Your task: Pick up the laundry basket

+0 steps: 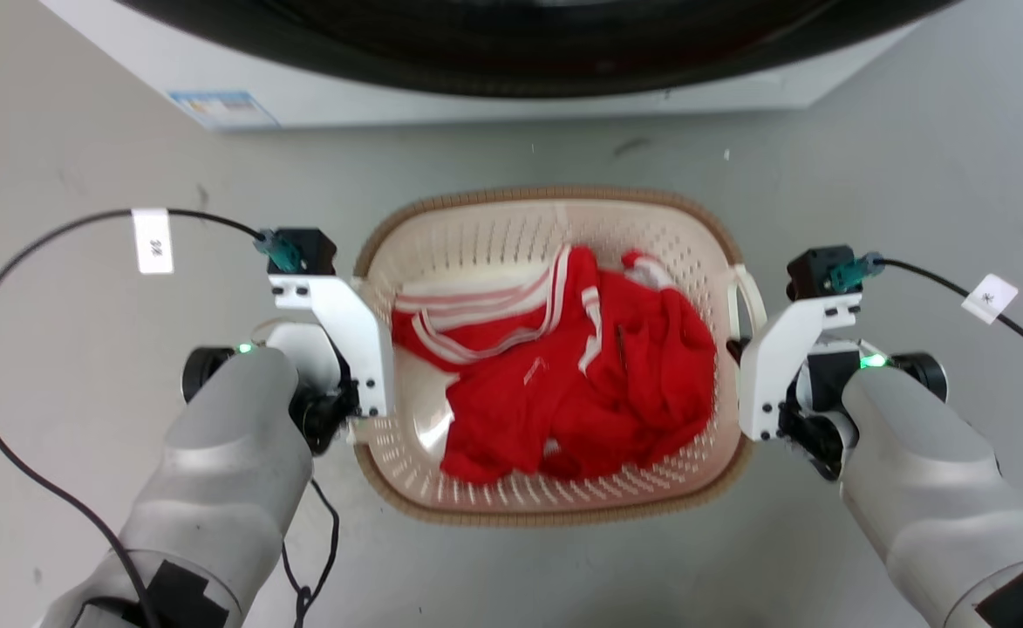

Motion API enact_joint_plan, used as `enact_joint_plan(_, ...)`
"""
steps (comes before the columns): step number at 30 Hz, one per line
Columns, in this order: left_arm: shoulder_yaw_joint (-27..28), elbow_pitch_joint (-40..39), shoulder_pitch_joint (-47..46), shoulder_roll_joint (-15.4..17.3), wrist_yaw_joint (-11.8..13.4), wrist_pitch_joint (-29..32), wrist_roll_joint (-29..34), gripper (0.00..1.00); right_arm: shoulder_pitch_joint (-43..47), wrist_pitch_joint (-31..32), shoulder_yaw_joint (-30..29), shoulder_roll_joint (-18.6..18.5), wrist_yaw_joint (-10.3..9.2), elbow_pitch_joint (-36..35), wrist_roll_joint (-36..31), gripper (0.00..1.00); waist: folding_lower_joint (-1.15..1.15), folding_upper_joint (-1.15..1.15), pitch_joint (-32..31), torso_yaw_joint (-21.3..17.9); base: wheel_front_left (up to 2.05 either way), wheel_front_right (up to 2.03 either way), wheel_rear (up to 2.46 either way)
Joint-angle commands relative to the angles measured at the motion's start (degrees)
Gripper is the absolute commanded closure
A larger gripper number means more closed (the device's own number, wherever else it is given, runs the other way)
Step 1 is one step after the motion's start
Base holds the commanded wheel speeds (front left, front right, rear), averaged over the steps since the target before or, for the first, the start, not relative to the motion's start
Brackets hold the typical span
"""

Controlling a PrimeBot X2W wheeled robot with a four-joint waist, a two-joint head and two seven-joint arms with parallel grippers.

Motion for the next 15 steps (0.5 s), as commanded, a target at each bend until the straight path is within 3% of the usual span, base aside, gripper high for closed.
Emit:
enact_joint_plan(1,-0.5,-0.6,1.0,-0.7,-0.4,0.8,-0.7,1.00,1.0,0.8,0.6,0.0,0.14,-0.5,0.5,1.00,0.00,0.00,-7.0,0.8,0.00,0.00,0.00)
enact_joint_plan(15,-5.7,-2.1,7.3,0.6,-0.5,13.9,-10.7,1.00,4.9,16.3,4.9,-2.3,0.14,-2.1,9.3,1.00,0.00,0.00,-26.5,0.9,0.00,0.00,0.00)
